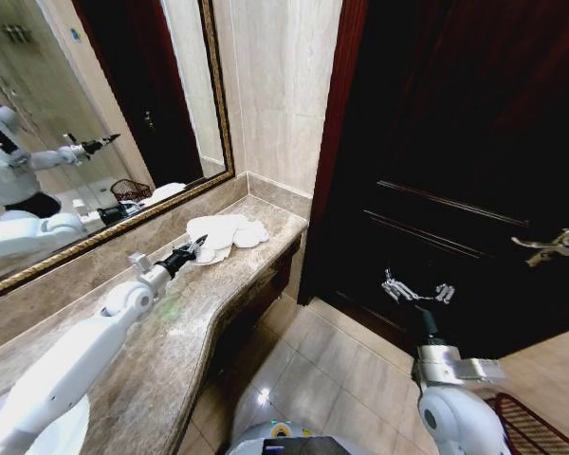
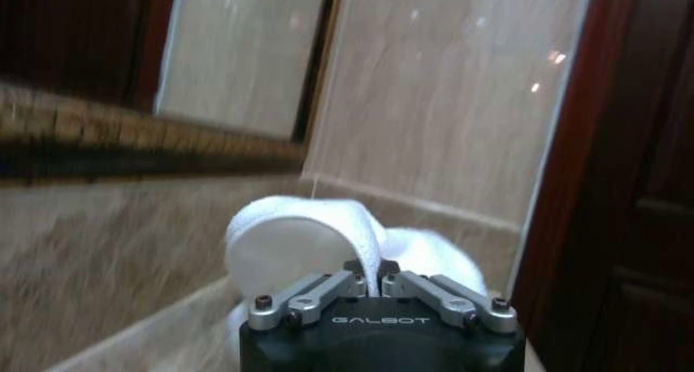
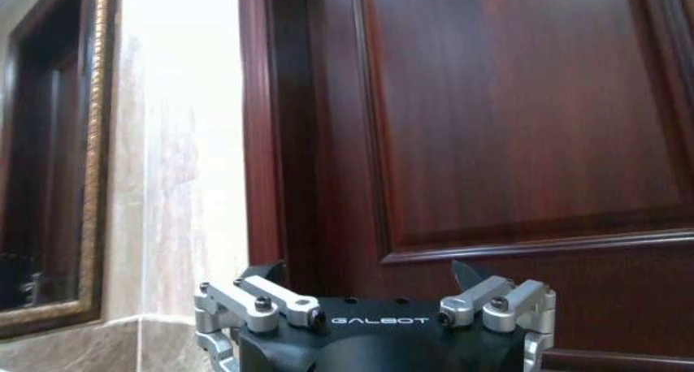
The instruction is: Discard the used towel into the hamper.
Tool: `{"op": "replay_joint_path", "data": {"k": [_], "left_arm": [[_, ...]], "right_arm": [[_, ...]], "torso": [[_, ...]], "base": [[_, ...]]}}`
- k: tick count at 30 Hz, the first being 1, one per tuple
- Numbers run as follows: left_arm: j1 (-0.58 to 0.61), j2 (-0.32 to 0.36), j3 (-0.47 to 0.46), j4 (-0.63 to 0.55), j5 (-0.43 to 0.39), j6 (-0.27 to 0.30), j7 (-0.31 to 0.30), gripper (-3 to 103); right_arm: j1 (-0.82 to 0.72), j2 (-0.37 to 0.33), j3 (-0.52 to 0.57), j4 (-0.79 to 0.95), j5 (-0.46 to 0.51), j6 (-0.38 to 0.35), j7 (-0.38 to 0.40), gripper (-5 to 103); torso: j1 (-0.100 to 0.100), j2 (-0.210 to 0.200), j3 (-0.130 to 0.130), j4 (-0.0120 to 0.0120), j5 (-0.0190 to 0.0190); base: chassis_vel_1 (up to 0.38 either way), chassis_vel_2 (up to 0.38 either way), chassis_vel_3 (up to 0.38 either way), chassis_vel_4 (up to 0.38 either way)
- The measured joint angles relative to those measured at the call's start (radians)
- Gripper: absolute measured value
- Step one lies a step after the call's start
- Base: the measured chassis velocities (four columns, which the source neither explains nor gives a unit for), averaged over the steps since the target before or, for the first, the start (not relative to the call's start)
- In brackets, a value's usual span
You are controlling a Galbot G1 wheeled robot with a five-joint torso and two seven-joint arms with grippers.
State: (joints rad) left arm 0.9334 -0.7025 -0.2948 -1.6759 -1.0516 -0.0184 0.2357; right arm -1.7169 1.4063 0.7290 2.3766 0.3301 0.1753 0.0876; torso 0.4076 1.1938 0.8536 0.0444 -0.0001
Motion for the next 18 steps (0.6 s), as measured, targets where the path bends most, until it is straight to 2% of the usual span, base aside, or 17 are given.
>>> {"op": "replay_joint_path", "data": {"k": [4, 6, 7, 8, 10, 11, 12, 15, 16, 18], "left_arm": [[0.062, 0.000, -0.052, -0.080, 0.019, -0.030, -0.005, 2], [0.128, 0.004, -0.090, -0.167, 0.050, -0.060, -0.038, 2], [0.176, 0.005, -0.114, -0.235, 0.075, -0.083, -0.073, 2], [0.176, 0.005, -0.114, -0.235, 0.075, -0.083, -0.073, 2], [0.247, 0.002, -0.160, -0.334, 0.102, -0.097, -0.142, 2], [0.273, -0.001, -0.179, -0.373, 0.106, -0.098, -0.168, 2], [0.273, -0.001, -0.179, -0.373, 0.106, -0.098, -0.168, 2], [0.349, -0.012, -0.254, -0.509, 0.117, -0.098, -0.235, 2], [0.349, -0.012, -0.254, -0.509, 0.117, -0.098, -0.235, 2], [0.385, -0.020, -0.301, -0.582, 0.130, -0.095, -0.264, 2]], "right_arm": [[-0.004, 0.001, 0.001, 0.003, 0.000, 0.007, 0.005, 100], [-0.012, 0.002, 0.003, 0.009, 0.005, 0.011, 0.003, 100], [-0.015, 0.004, 0.003, 0.011, 0.010, 0.015, 0.001, 100], [-0.015, 0.004, 0.003, 0.011, 0.010, 0.015, 0.001, 100], [-0.014, 0.004, 0.004, 0.010, 0.012, 0.025, -0.001, 100], [-0.013, 0.004, 0.004, 0.009, 0.013, 0.027, -0.001, 100], [-0.013, 0.004, 0.004, 0.009, 0.013, 0.027, -0.001, 100], [-0.009, 0.003, 0.005, 0.007, 0.020, 0.033, -0.001, 100], [-0.009, 0.003, 0.005, 0.007, 0.020, 0.033, -0.001, 100], [-0.010, 0.003, 0.005, 0.006, 0.024, 0.038, -0.001, 100]], "torso": [[0.000, 0.000, 0.000, 0.0001, 0.0001], [0.000, 0.000, 0.000, 0.0000, 0.0001], [0.000, 0.000, 0.000, -0.0001, 0.0001], [0.000, 0.000, 0.000, -0.0001, 0.0001], [0.000, 0.000, 0.000, 0.0000, 0.0002], [0.000, 0.000, 0.000, 0.0000, 0.0001], [0.000, 0.000, 0.000, 0.0000, 0.0001], [0.000, 0.000, 0.000, 0.0000, 0.0003], [0.000, 0.000, 0.000, 0.0000, 0.0003], [0.000, 0.000, 0.000, 0.0000, 0.0003]], "base": [[0.000, 0.000, 0.000, 0.000], [0.000, 0.000, 0.000, 0.000], [0.000, 0.000, 0.000, 0.000], [0.000, 0.000, 0.000, 0.000], [0.000, 0.000, 0.000, 0.000], [0.000, 0.000, 0.000, 0.000], [0.000, 0.000, 0.000, 0.000], [0.000, 0.000, 0.000, 0.000], [0.000, 0.000, 0.000, 0.000], [0.000, 0.000, 0.000, 0.000]]}}
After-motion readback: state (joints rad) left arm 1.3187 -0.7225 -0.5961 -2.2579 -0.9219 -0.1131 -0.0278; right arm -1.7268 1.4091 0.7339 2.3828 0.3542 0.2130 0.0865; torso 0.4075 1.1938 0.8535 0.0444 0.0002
